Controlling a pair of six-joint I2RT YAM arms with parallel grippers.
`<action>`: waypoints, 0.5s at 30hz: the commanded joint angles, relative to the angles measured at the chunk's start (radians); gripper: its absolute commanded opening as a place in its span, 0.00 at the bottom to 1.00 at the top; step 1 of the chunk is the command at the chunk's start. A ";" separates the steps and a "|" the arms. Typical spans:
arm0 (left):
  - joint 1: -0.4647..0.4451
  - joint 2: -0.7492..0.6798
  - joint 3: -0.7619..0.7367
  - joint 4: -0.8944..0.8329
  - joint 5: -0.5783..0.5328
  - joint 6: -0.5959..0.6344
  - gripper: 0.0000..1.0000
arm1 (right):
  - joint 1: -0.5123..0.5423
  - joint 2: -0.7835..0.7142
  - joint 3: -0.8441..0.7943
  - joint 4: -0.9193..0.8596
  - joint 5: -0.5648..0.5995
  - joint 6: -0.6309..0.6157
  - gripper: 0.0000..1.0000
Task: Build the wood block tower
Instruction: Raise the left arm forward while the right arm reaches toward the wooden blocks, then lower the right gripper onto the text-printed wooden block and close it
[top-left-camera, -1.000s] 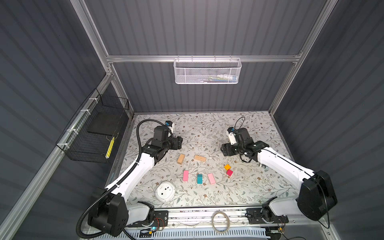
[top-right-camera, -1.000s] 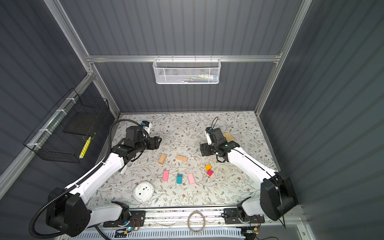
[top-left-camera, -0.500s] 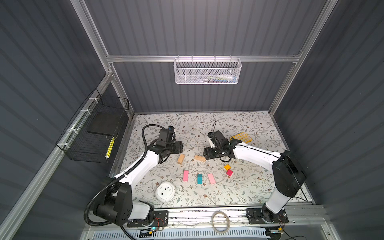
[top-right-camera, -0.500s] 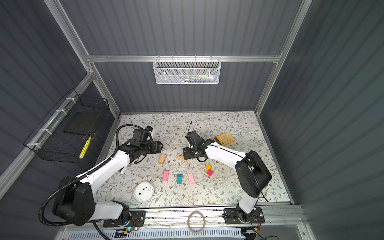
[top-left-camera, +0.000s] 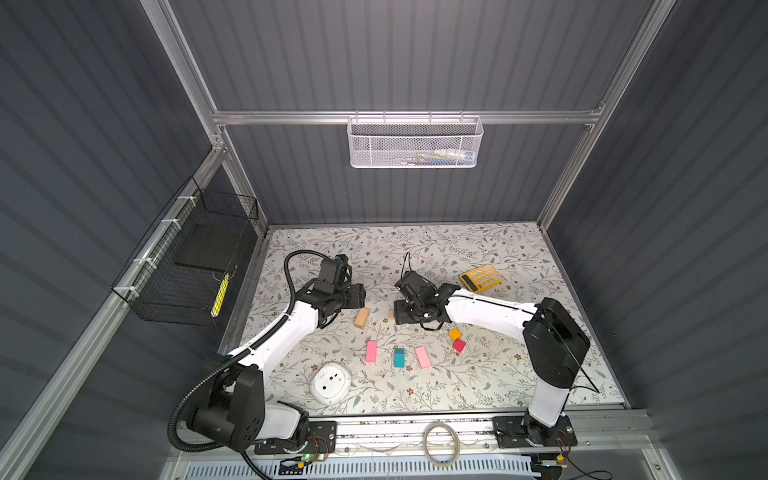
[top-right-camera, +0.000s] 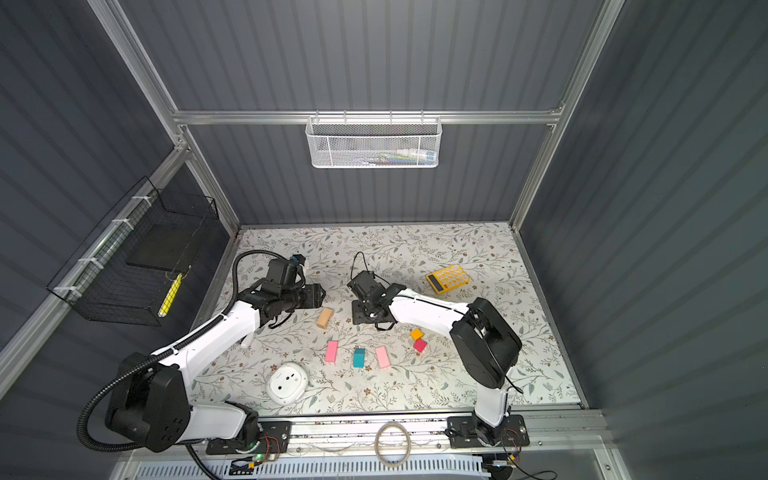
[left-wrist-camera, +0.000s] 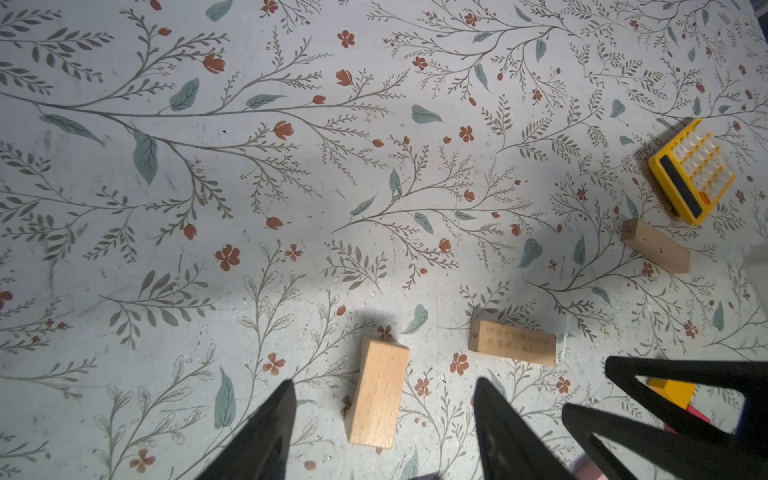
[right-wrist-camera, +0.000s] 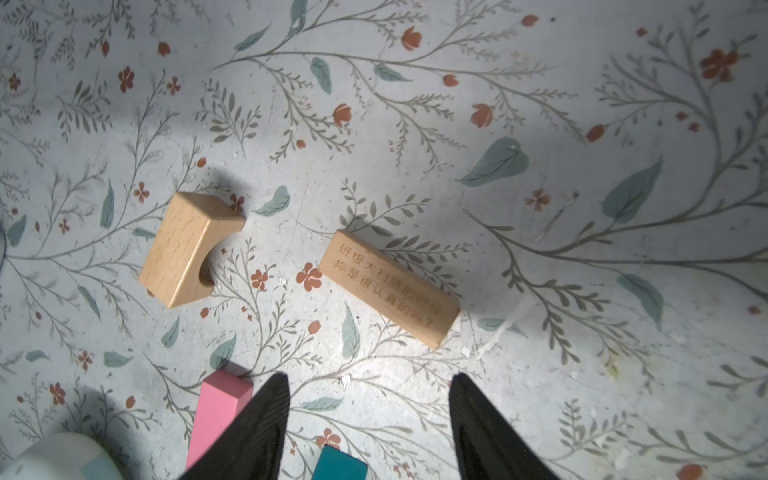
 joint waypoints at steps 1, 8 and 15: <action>-0.007 -0.051 0.014 -0.039 -0.037 -0.009 0.68 | 0.011 0.021 0.025 0.005 -0.012 0.053 0.53; -0.007 -0.084 0.014 -0.051 -0.048 -0.013 0.68 | 0.016 0.095 0.051 0.014 -0.078 0.067 0.31; -0.007 -0.106 0.012 -0.063 -0.058 -0.015 0.68 | 0.016 0.139 0.066 0.014 -0.082 0.064 0.24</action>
